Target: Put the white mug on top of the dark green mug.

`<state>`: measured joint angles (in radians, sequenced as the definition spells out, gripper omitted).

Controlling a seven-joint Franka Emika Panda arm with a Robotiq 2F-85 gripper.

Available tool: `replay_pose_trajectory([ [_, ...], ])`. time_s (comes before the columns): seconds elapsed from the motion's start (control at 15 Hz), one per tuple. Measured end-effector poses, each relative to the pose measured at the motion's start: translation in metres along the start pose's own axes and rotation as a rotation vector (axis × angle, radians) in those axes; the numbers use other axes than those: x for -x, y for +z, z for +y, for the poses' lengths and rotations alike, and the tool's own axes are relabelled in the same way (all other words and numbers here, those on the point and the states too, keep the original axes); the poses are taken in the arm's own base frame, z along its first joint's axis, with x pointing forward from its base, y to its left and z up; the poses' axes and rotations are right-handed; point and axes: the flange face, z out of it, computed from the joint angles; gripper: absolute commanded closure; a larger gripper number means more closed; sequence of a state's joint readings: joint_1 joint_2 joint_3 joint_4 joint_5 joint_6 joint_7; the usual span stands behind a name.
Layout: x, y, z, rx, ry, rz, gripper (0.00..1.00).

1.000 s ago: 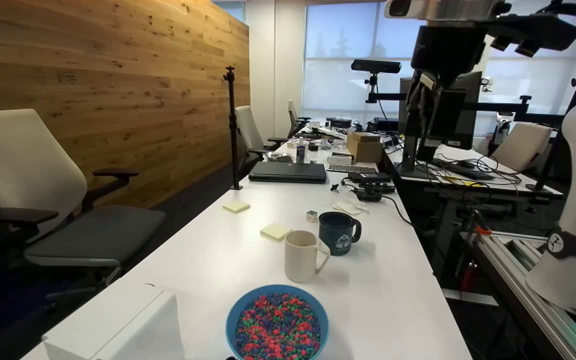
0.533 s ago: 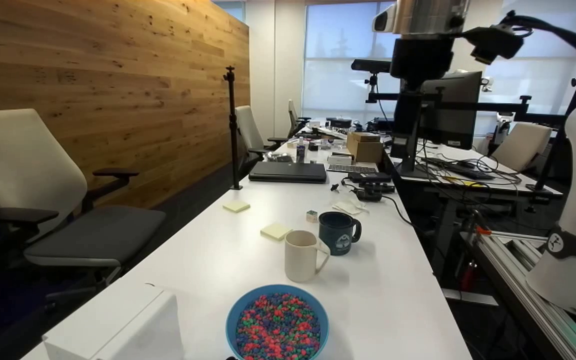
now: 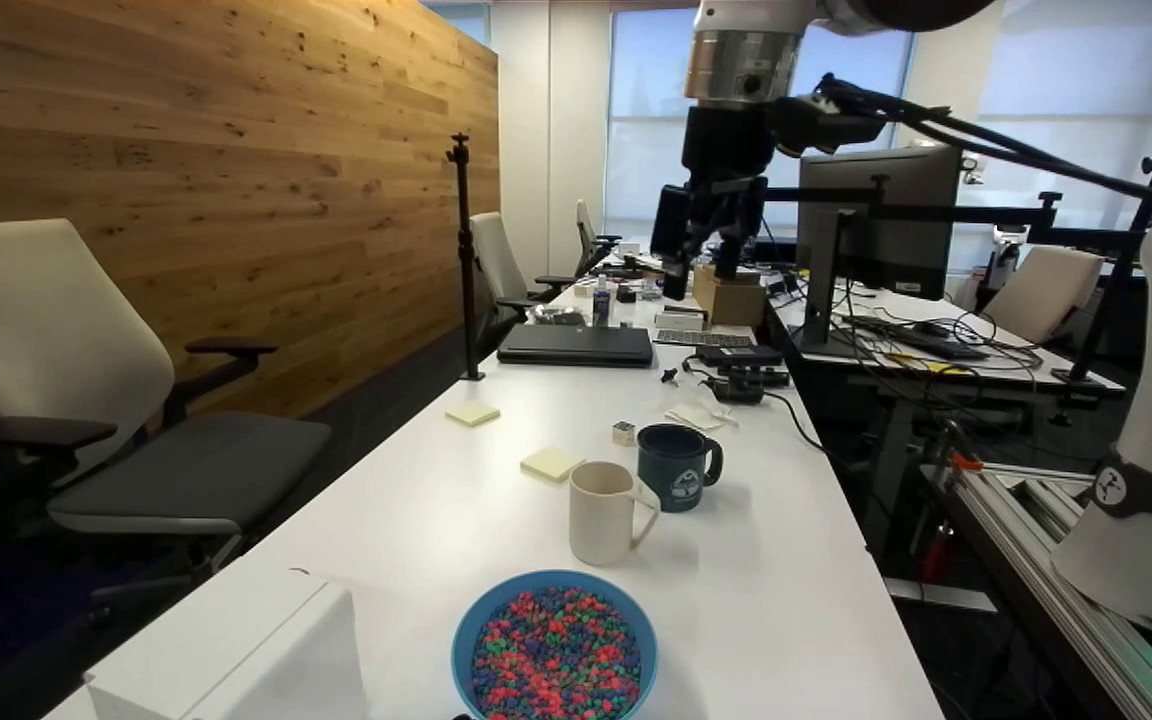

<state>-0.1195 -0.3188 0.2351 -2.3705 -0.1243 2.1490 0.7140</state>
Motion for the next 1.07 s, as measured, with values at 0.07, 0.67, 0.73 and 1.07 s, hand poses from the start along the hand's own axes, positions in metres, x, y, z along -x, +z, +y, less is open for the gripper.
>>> replay_pose_trajectory([
  [0.07,-0.007,0.001,-0.007,-0.01,0.01,0.022,0.0],
  [0.67,-0.028,-0.02,-0.038,-0.057,0.01,0.119,0.0],
  [0.73,-0.025,-0.014,-0.038,-0.05,0.003,0.106,0.0],
  [1.07,-0.041,0.053,-0.03,-0.009,0.0,0.03,0.0],
])
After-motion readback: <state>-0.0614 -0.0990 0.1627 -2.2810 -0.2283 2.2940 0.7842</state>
